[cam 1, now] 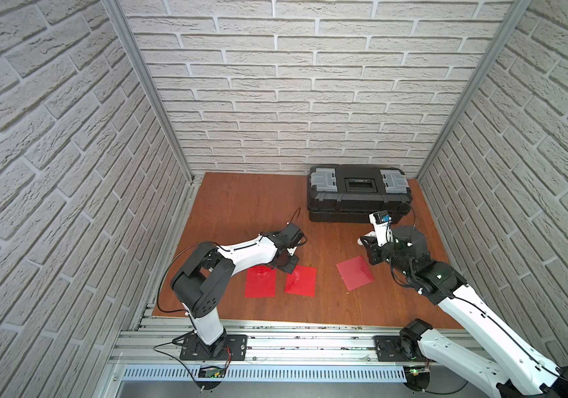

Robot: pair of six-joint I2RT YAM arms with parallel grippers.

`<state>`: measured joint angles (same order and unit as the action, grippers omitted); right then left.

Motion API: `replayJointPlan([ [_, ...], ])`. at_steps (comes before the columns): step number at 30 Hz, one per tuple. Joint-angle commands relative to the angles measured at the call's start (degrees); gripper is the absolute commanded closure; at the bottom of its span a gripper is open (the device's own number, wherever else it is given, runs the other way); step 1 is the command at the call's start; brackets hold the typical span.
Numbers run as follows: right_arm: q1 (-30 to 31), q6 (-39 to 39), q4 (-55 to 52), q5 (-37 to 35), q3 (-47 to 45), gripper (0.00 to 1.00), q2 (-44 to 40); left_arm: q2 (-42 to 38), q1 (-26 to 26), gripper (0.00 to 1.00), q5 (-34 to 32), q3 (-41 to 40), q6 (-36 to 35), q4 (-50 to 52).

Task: Seal the envelope with a glue stick
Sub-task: Pick up the envelope from the center of the board.

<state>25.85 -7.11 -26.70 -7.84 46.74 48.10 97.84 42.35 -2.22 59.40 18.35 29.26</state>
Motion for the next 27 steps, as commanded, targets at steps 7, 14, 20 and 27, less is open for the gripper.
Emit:
replayJointPlan([
  [7, -1.64, -0.39, 0.49, -2.35, 2.64, 0.97, 2.80, 1.54, 3.80, 0.73, 7.82, 10.14, -2.33, -4.25],
  [14, -14.41, -0.25, -1.86, 4.35, 3.60, 0.97, 4.34, 9.66, 8.80, 0.66, 21.03, 19.91, -27.65, -9.05],
  [20, -29.01, 1.11, -1.96, 11.92, 4.21, 0.97, 1.98, 16.51, 7.18, 0.55, 30.15, 28.14, -46.28, -11.53],
  [27, -37.10, 2.73, -2.39, 16.92, 5.88, 0.97, -0.35, 27.46, 6.91, 0.38, 38.22, 42.57, -60.65, -5.00],
])
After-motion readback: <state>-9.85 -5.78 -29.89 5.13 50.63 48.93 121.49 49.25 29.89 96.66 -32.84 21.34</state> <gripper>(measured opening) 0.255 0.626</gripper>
